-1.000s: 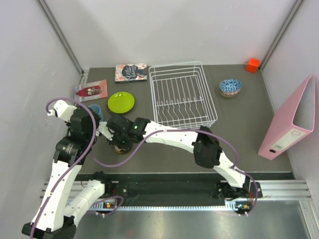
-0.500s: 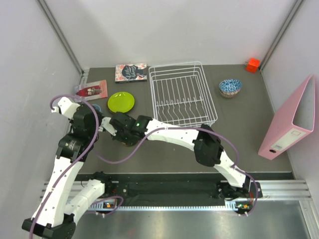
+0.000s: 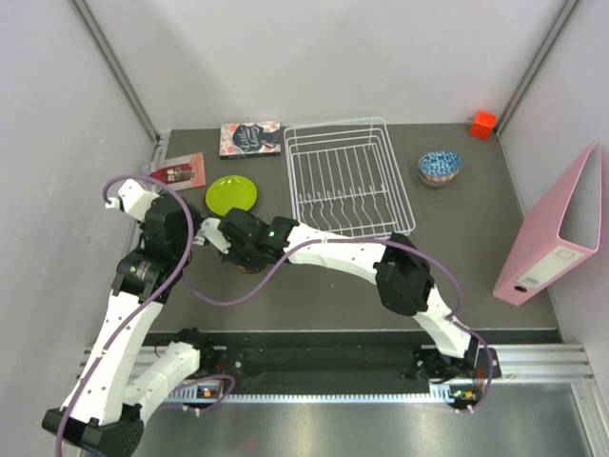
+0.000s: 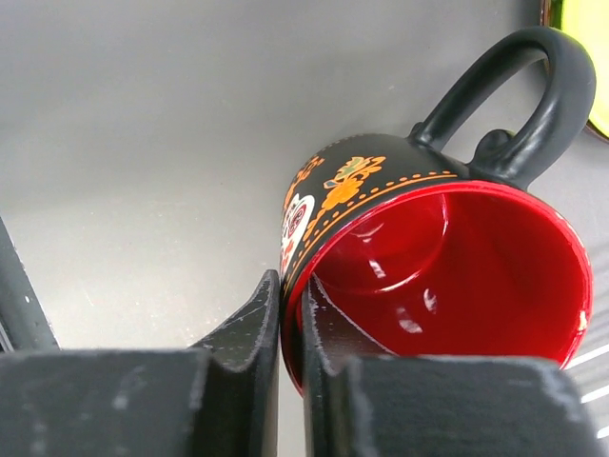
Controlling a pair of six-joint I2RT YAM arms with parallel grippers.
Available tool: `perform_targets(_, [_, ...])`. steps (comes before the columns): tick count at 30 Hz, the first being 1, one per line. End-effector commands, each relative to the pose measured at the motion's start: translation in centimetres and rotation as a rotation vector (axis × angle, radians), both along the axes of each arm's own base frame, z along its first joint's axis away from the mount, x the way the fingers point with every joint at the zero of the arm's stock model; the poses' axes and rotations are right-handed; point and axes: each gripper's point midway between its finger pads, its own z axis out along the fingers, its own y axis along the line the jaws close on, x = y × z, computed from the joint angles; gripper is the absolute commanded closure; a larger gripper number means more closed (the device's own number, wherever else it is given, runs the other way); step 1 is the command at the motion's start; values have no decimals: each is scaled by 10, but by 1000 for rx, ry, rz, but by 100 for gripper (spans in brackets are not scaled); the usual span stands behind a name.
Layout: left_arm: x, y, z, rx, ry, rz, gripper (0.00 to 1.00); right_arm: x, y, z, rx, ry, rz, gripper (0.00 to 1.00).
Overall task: Unload the mixed dishes from the dish rack
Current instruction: Place the cup at the center of the board.
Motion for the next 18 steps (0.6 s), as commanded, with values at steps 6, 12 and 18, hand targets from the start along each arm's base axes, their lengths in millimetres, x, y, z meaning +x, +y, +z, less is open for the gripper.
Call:
perform_targets(6, [0,-2,-5,1,27,-12,57,45,-17,49,81,-78,-133,62])
perform_targets(12, [-1,-1,-5,5,30,-8,57,49,-20,60,92,-100,-164,36])
perform_targets(18, [3,-1,-1,9,25,-6,56,51,-27,110,187,-148,-216,23])
